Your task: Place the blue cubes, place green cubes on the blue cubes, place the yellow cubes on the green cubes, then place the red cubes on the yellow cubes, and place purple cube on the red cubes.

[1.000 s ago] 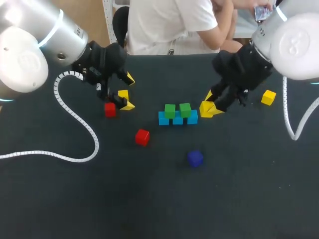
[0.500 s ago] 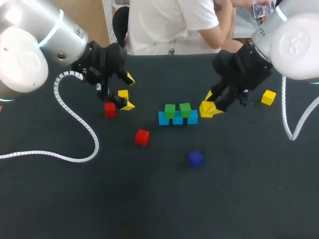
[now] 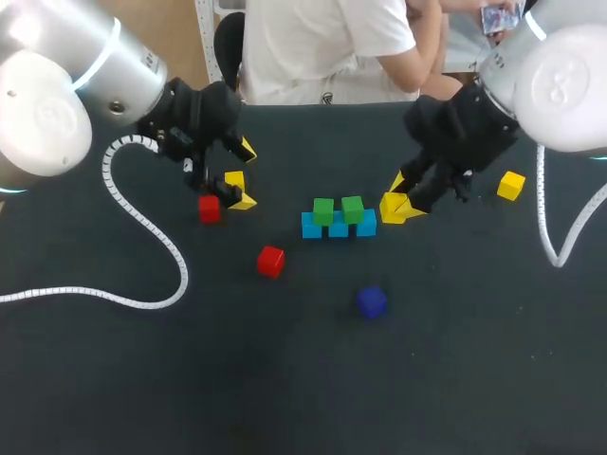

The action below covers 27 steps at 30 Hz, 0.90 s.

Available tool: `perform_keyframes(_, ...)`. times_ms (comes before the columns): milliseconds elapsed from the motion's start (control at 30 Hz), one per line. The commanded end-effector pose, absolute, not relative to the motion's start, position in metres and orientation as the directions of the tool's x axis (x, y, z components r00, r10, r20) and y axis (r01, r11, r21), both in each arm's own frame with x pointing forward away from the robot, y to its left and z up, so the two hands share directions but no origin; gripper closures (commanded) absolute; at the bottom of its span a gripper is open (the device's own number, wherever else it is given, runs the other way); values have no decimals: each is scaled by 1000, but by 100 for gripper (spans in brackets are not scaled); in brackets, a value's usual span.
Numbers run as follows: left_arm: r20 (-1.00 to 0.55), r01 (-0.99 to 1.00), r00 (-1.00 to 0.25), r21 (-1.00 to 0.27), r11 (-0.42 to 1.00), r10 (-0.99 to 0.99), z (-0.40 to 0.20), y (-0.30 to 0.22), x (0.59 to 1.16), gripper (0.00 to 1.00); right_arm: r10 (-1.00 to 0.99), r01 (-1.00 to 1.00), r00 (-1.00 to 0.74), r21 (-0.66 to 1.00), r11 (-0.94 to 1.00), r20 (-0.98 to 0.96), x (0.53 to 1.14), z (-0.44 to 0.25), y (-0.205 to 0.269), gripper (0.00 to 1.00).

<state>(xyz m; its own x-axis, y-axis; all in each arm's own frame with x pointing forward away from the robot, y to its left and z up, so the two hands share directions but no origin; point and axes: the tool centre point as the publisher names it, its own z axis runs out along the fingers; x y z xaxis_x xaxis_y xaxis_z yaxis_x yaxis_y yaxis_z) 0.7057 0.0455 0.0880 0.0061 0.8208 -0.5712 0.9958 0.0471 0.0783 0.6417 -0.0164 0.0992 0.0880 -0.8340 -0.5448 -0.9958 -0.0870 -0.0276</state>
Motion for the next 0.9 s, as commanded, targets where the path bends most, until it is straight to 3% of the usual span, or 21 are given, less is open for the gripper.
perform_keyframes(33,-572,996,8,78,45,820,88,46,706,0,-895,-994,107,-44,-98,-434,638,105,-7,100)
perform_keyframes(367,-572,996,8,78,45,820,88,46,706,0,-957,-996,84,-25,-80,-279,628,114,18,100)
perform_keyframes(900,-572,996,8,78,45,820,88,46,706,0,-961,-998,64,-29,-58,-270,649,93,47,100)
